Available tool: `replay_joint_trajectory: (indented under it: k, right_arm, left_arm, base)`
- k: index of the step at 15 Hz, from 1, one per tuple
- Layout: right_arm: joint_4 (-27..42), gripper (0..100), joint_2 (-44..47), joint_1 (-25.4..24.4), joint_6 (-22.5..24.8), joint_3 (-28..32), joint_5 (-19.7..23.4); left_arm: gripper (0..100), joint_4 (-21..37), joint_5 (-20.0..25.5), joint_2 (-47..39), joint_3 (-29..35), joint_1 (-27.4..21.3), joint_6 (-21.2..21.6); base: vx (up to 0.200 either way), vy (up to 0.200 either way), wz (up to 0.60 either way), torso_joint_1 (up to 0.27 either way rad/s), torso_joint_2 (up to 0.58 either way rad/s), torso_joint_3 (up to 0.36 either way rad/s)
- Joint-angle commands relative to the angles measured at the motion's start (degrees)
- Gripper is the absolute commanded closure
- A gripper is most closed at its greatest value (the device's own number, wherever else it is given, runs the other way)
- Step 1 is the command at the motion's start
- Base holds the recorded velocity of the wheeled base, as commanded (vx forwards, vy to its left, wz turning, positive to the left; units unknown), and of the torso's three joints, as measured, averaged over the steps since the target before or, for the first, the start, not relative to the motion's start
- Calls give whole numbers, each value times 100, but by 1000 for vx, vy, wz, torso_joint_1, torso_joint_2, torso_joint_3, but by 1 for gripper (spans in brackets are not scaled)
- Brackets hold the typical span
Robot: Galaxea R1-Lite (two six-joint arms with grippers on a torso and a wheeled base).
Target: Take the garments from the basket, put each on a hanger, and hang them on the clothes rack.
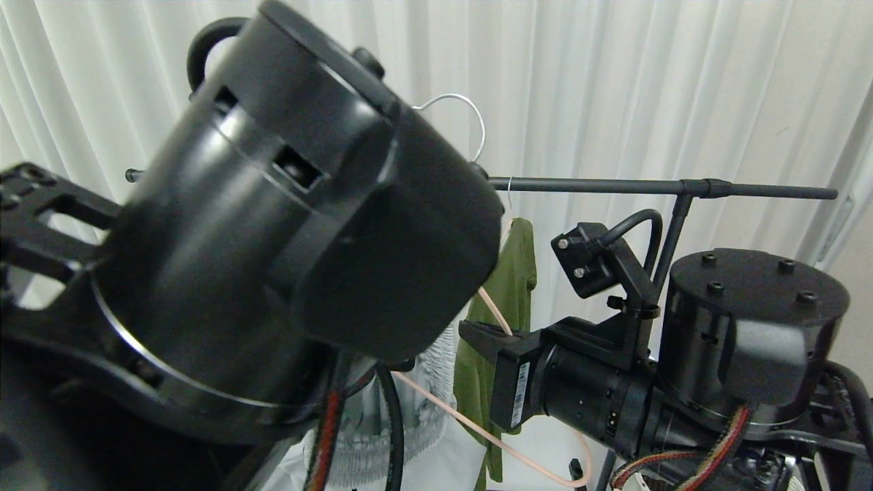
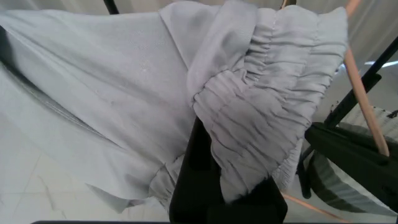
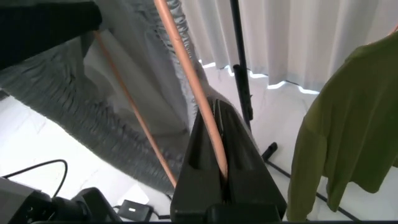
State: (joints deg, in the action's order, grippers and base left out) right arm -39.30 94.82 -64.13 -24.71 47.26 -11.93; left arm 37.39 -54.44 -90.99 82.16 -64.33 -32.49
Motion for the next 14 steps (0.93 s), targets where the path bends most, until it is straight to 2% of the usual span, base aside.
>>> replay_joint_trajectory:
  k: [1,11,14]
  right_arm:
    - [-7,100,-34,33,10,2,-2]
    - [-16,100,-236,121,116,-24,7]
    - [-25,100,-245,270,203,-33,7]
  left_arm:
    - [0,5,-5,81,-7,-1,-3]
    - [0,14,-5,284,-95,-9,6]
    - [0,14,-5,837,-658,-97,76]
  base:
    - [0,0,0,0,0,0]
    - [0,0,0,0,0,0]
    - [0,0,0,0,0,0]
